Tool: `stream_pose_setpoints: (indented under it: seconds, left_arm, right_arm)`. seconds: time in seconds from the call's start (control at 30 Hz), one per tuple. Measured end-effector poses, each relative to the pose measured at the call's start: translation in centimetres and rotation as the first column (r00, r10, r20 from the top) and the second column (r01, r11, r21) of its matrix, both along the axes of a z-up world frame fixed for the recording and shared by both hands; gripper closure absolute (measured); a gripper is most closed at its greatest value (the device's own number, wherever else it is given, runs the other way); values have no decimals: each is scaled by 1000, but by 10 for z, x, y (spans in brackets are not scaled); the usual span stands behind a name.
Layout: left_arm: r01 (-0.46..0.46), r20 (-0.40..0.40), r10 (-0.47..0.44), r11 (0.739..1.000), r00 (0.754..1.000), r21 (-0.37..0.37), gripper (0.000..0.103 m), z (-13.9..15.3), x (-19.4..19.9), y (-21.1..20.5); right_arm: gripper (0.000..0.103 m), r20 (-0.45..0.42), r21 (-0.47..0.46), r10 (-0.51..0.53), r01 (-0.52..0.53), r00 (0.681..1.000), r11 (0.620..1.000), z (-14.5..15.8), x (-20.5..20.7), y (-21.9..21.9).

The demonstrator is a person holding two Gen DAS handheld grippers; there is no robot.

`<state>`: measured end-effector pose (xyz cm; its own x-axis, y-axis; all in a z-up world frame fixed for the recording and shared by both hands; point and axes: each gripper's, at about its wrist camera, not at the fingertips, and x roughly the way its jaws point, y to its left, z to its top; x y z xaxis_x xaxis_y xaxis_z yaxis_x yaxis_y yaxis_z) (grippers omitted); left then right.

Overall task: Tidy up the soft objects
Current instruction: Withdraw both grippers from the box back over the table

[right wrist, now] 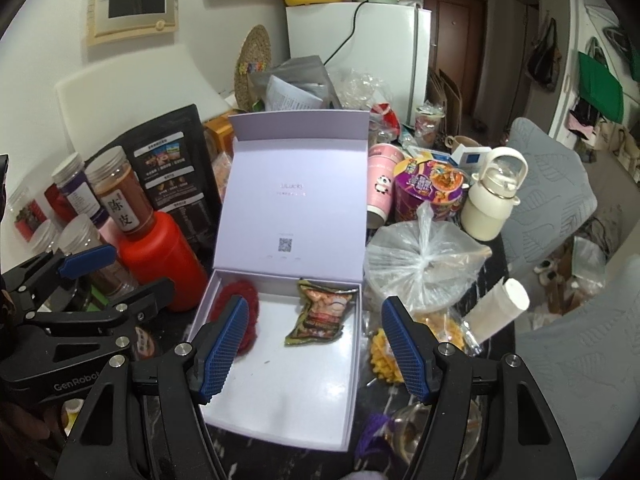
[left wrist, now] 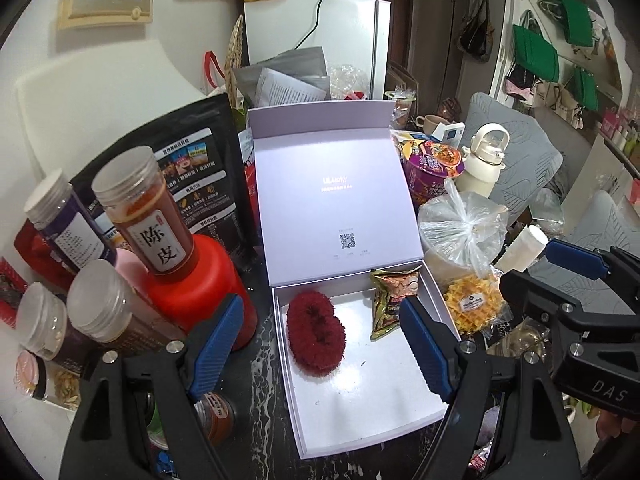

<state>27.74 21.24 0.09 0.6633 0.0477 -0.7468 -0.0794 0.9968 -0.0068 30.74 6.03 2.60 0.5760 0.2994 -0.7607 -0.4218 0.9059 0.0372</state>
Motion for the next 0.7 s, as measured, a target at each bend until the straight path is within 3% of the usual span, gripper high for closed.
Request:
stream_pose_setpoints:
  seconds: [0.7]
  left_arm:
    - [21, 41, -22, 1000, 999, 14, 23, 38, -81, -37]
  right_arm:
    - [33, 55, 27, 2, -3, 998, 1000, 36, -85, -44]
